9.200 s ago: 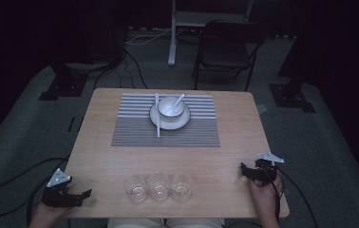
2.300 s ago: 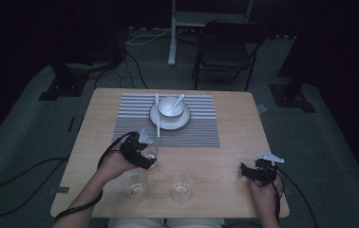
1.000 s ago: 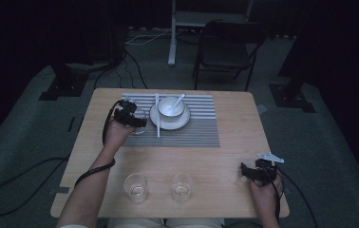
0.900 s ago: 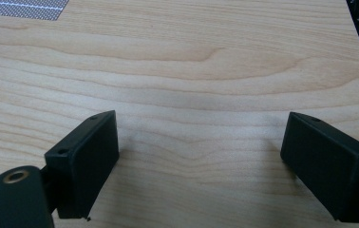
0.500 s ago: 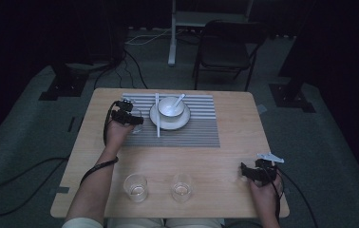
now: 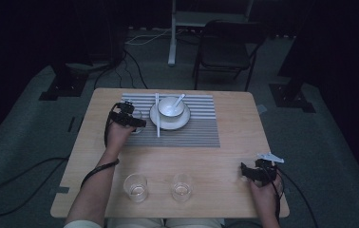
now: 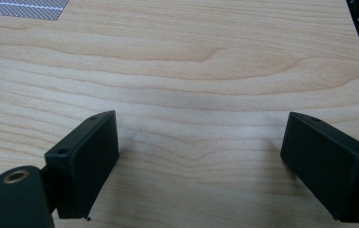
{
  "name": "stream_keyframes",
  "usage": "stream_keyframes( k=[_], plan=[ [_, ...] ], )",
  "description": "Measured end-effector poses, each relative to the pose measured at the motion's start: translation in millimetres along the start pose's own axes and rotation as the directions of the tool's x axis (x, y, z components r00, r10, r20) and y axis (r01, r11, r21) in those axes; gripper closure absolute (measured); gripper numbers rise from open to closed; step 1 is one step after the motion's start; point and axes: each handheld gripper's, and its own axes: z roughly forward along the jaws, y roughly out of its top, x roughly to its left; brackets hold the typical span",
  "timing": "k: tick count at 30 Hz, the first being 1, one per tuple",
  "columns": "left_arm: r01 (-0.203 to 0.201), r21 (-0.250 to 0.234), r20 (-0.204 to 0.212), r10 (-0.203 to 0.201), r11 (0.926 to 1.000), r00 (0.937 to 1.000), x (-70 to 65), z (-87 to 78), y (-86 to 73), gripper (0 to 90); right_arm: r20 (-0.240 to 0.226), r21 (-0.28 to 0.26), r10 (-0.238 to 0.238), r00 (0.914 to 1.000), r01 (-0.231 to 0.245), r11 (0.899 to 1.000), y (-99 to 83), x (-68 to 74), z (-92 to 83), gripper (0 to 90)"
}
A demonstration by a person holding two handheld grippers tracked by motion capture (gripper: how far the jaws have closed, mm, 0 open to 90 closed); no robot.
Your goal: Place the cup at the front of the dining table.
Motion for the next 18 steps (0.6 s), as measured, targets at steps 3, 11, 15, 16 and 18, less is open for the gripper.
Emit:
stream_keyframes(
  k=[3, 11, 15, 16, 18],
  plan=[
    [0.017, -0.051, 0.008, -0.016, 0.9986, 0.9998, 1.4, -3.0, -2.6, 2.0, 0.000, 0.000, 0.000, 1.0000, 0.000, 1.000, 0.0, 0.0, 0.0, 11.7],
    [-0.014, -0.051, 0.003, 0.014, 0.9986, 0.9999, 6.8, -1.1, -15.0, 2.0, 0.000, 0.000, 0.000, 1.0000, 0.000, 1.000, 0.0, 0.0, 0.0, 11.7],
    [-0.027, -0.030, 0.021, 0.027, 0.9992, 0.9994, 8.6, 1.5, -23.3, 2.0, 0.000, 0.000, 0.000, 1.0000, 0.000, 1.000, 0.0, 0.0, 0.0, 11.7],
    [-0.037, -0.024, 0.015, 0.038, 0.9990, 0.9992, 8.3, 2.1, -25.3, 2.0, 0.000, 0.000, 0.000, 1.0000, 0.000, 1.000, 0.0, 0.0, 0.0, 11.7],
    [-0.036, -0.025, 0.011, 0.036, 0.9991, 0.9993, 7.7, 3.3, -29.6, 2.0, 0.000, 0.000, 0.000, 1.0000, 0.000, 1.000, 0.0, 0.0, 0.0, 11.8]
  ],
)
